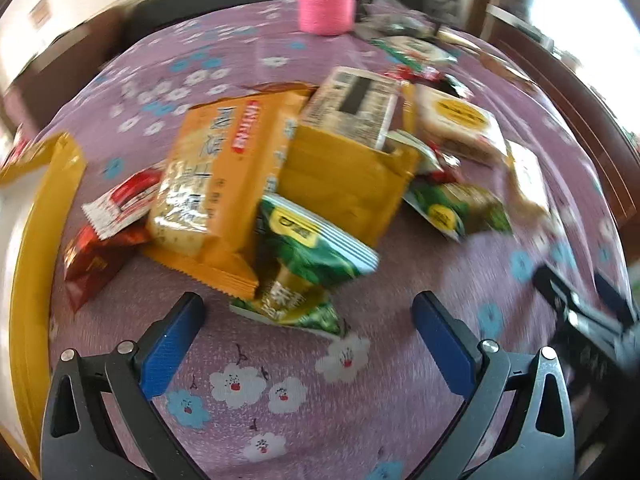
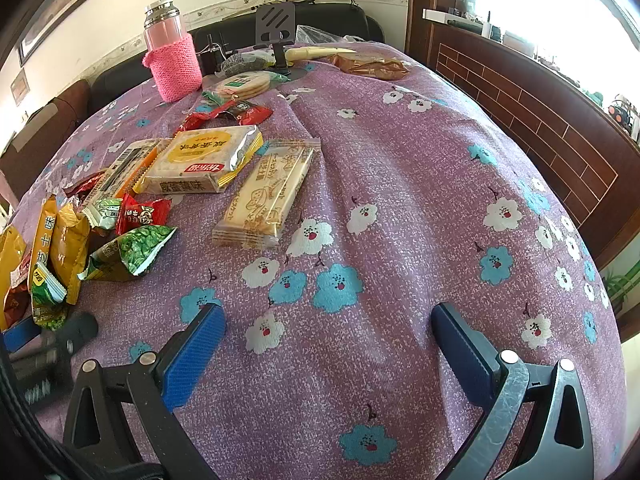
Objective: Organize snacks
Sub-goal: 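Move the left tool to the orange cheese-cracker bag while the right tool approaches the green pea packet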
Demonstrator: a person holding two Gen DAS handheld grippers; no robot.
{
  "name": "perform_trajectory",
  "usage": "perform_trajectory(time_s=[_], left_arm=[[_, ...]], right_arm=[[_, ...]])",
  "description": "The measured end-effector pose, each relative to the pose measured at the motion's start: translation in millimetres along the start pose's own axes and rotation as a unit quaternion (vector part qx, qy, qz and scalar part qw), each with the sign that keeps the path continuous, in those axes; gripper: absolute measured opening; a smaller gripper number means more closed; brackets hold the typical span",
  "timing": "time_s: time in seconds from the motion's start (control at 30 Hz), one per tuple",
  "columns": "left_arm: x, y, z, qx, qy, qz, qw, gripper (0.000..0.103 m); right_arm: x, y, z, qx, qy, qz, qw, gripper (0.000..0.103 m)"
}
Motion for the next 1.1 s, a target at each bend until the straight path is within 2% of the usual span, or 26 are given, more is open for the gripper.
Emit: perform_trajectory(time_s=[0.07, 0.2, 0.5, 0.63, 0.7, 0.77, 0.9, 1.0, 1.07, 1.1], left_arm=[[-2, 4, -5, -0.019, -0.011, 0.000, 0.9998, 0.103], [-5, 9, -12, -0.021, -0.018, -0.005, 0.9996, 0.103], [-7, 14, -20, 0.001, -0.052, -0.027, 0.9983, 0.103], [-4, 19, -23, -0.001, -0.046, -0.039, 0.9982, 0.103], [0, 28, -26, -0.011, -0.030, -0.063, 0.9975, 0.098], [9, 50, -25, -0.042, -0.018, -0.075, 0.9961, 0.096], [47, 117, -20, -0.141, 0.002, -0.046, 0.9890, 0.096], [89, 178, -22, -0.225, 0.017, -0.010, 0.9742, 0.097], [117, 210, -24, -0.279, 0.014, 0.019, 0.9599, 0.102], [127, 217, -26, -0.291, 0.012, 0.026, 0.9563, 0.103]], right_arm=[[0, 0, 0, 0.000, 0.000, 0.000, 1.000, 0.103], [1, -1, 1, 0.004, 0.003, 0.001, 1.000, 0.103], [2, -4, 4, 0.014, 0.002, 0.000, 1.000, 0.103], [2, -4, 4, 0.015, 0.002, 0.000, 1.000, 0.103], [3, -4, 4, 0.016, 0.002, 0.000, 1.000, 0.103], [3, -4, 4, 0.017, 0.002, 0.000, 1.000, 0.103], [3, -5, 3, 0.022, 0.005, 0.002, 1.000, 0.103], [2, -1, -2, 0.030, 0.016, 0.010, 0.999, 0.103], [1, 3, -8, 0.034, 0.026, 0.016, 0.999, 0.103], [0, 4, -10, 0.035, 0.032, 0.019, 0.999, 0.103]])
Point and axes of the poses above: each gripper's, at about its wrist camera, not at the fingertips, and y roughly against the way its jaws point, x to its left, z to its top, the point moved 7 cm from there along -y, roughly the way its jaws point, and after that the axes turned 9 degrees about -y, right-handed, at the moved point
